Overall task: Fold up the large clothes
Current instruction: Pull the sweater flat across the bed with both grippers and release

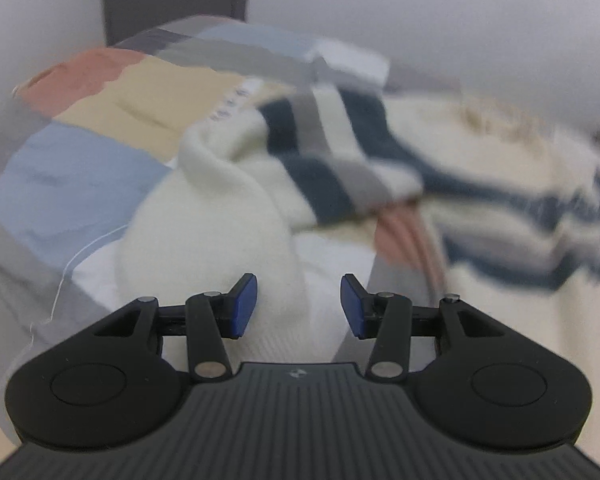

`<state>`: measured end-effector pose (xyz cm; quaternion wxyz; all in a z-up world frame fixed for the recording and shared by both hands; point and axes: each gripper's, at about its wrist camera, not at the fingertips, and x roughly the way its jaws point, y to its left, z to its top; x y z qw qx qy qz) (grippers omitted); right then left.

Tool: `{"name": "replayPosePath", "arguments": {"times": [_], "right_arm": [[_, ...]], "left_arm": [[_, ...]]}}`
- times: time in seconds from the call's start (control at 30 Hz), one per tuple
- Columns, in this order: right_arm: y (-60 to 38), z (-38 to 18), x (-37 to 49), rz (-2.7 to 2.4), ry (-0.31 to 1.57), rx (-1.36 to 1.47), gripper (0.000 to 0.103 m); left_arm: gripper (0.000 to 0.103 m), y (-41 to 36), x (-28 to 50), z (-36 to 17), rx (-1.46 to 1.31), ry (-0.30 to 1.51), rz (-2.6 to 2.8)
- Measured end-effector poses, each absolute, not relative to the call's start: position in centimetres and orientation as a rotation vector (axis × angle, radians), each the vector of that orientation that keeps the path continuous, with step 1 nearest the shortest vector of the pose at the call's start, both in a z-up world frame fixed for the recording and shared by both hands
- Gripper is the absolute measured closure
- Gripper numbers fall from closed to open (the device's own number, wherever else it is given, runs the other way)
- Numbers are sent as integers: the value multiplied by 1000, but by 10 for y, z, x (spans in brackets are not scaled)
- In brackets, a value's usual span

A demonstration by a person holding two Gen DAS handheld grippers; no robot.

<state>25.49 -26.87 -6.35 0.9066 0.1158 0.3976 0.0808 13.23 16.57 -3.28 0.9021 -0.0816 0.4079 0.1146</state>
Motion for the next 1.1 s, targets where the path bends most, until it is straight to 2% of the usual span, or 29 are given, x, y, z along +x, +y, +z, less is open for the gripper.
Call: {"name": "replayPosePath", "arguments": {"times": [0.1, 0.17, 0.2, 0.23, 0.27, 0.6, 0.83, 1.03, 1.07, 1.1], "right_arm": [[-269, -70, 254, 158, 845, 246, 13], [-272, -74, 257, 147, 864, 254, 13], [-274, -76, 258, 140, 872, 258, 13], [-275, -78, 259, 131, 879, 258, 13], [-275, -80, 260, 121, 886, 257, 13], [-273, -85, 265, 111, 908, 234, 13], [-277, -86, 267, 98, 915, 252, 13], [-280, -87, 269, 87, 917, 262, 13], [-281, -87, 268, 88, 917, 263, 13], [-280, -87, 268, 89, 917, 264, 13]], "left_arm": [[51, 154, 147, -54, -32, 934, 264], [65, 153, 155, -62, 39, 981, 322], [80, 151, 156, -62, 73, 985, 374], [90, 150, 155, -59, 97, 969, 419], [92, 151, 153, -55, 105, 944, 461], [95, 227, 131, -23, -12, 688, 899], [95, 290, 116, -47, -187, 774, 1012], [94, 293, 101, -47, -255, 769, 1012], [92, 290, 101, -44, -254, 751, 1003], [86, 287, 101, -41, -248, 744, 998]]}}
